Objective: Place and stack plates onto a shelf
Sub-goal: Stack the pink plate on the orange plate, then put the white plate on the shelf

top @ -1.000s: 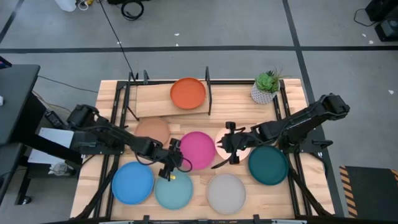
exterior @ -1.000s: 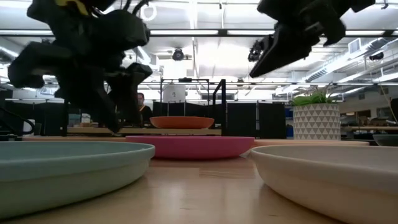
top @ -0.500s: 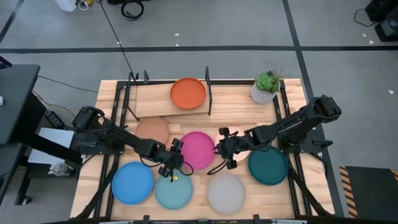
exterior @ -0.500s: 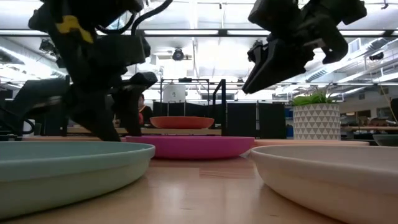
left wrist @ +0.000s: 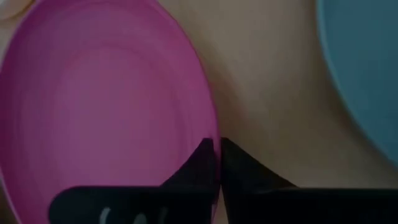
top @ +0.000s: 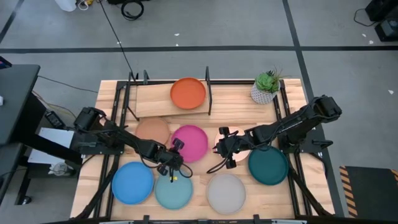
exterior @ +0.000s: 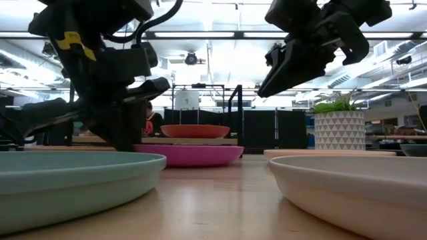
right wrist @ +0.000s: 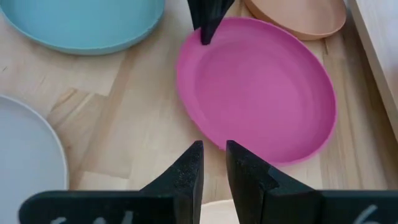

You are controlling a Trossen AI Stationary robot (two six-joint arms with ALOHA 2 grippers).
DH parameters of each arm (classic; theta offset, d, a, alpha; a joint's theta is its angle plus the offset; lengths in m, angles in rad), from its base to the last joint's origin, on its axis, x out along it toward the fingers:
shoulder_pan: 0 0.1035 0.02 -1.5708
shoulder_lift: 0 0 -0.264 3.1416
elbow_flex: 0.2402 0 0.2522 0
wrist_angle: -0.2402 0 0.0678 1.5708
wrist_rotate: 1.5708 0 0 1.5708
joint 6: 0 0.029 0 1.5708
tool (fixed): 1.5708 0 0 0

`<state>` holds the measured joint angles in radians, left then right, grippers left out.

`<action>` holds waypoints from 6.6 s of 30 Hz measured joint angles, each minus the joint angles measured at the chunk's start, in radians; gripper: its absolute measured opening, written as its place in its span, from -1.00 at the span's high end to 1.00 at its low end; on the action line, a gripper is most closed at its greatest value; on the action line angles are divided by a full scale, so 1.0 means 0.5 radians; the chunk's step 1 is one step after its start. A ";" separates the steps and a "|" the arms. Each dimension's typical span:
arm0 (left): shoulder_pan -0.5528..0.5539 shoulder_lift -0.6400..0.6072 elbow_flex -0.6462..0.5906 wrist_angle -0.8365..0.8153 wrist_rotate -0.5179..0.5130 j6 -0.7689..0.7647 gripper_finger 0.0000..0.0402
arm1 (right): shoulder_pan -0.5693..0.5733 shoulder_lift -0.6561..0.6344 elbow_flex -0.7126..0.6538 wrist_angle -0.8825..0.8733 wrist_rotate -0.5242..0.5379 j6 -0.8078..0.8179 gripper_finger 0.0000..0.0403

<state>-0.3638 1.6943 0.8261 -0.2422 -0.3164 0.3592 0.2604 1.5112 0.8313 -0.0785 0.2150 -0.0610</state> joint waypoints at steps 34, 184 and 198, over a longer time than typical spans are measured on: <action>-0.075 -0.303 0.850 -1.344 -0.269 -0.182 0.91 | -0.004 -0.117 -0.001 -0.160 0.158 0.085 0.63; 1.727 -0.044 0.754 -0.461 0.593 0.411 0.17 | 0.318 0.141 0.164 -1.068 -0.286 0.711 0.79; 1.598 0.095 0.754 -0.384 0.369 0.403 0.17 | 0.359 0.143 0.164 -1.073 -0.246 0.731 0.60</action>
<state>0.4351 1.7416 1.2030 -0.4341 -0.1318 0.5606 0.4399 1.5825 0.9131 -0.6150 0.0921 0.3045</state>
